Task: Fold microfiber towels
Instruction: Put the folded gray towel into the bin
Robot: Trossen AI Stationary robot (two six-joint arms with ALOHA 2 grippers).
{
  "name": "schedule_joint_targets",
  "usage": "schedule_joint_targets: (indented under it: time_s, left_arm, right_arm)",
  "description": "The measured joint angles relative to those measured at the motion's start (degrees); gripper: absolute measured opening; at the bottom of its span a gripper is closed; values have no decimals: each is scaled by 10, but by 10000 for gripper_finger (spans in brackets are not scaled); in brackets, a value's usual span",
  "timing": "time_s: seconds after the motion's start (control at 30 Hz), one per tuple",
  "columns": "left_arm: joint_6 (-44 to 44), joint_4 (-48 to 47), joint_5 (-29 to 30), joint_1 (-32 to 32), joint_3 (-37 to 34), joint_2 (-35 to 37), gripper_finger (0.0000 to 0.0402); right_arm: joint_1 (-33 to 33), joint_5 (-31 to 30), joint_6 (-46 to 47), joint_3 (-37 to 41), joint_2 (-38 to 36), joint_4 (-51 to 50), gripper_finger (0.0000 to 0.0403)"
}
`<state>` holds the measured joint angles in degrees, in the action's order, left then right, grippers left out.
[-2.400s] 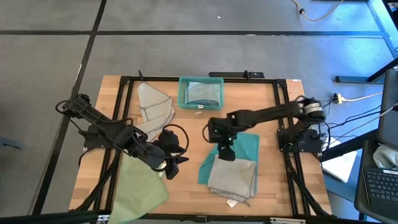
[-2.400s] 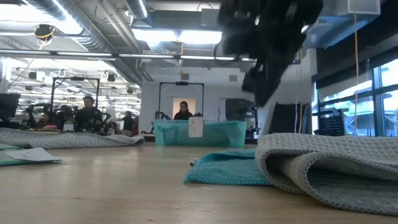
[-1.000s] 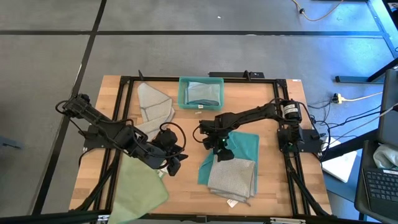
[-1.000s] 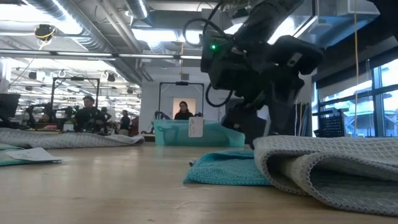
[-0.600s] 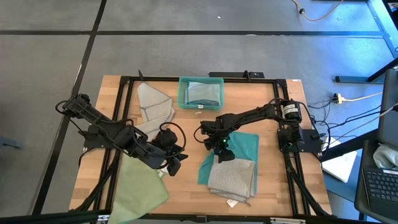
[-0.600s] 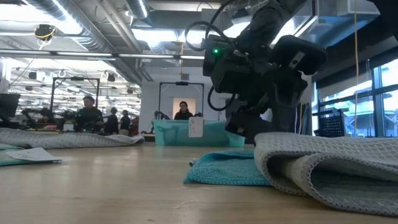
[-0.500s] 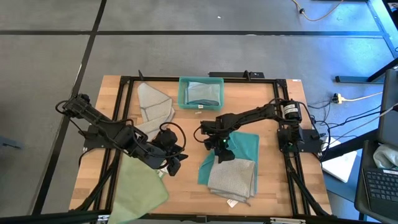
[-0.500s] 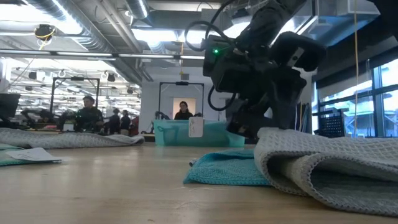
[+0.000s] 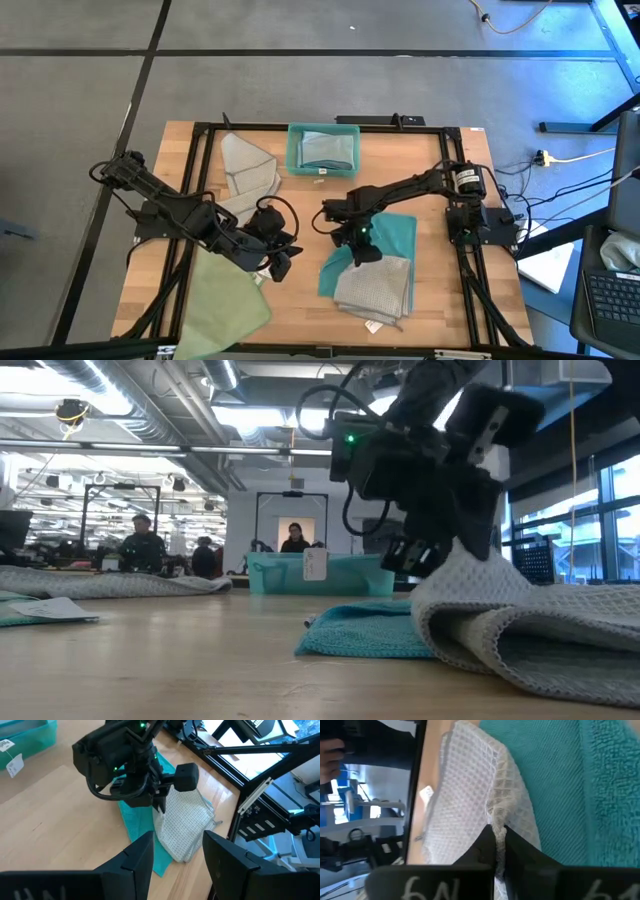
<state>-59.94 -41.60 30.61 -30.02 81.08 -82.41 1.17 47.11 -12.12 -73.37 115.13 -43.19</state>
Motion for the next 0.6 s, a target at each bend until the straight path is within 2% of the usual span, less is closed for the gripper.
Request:
schedule_joint_targets:
  time_s: [0.3, 0.47, 0.6]
  left_arm:
    - [0, 0, -1, 0, 0, 0, 160]
    - [3, 0, -17, 0, 0, 0, 160]
    - [3, 0, -33, -1, 0, 0, 160]
  right_arm:
    - [-5, -1, -10, -117, -42, -168, 13]
    - [-10, -53, -5, -192, -82, -225, 13]
    - [-30, -69, 9, -262, -88, -274, 14]
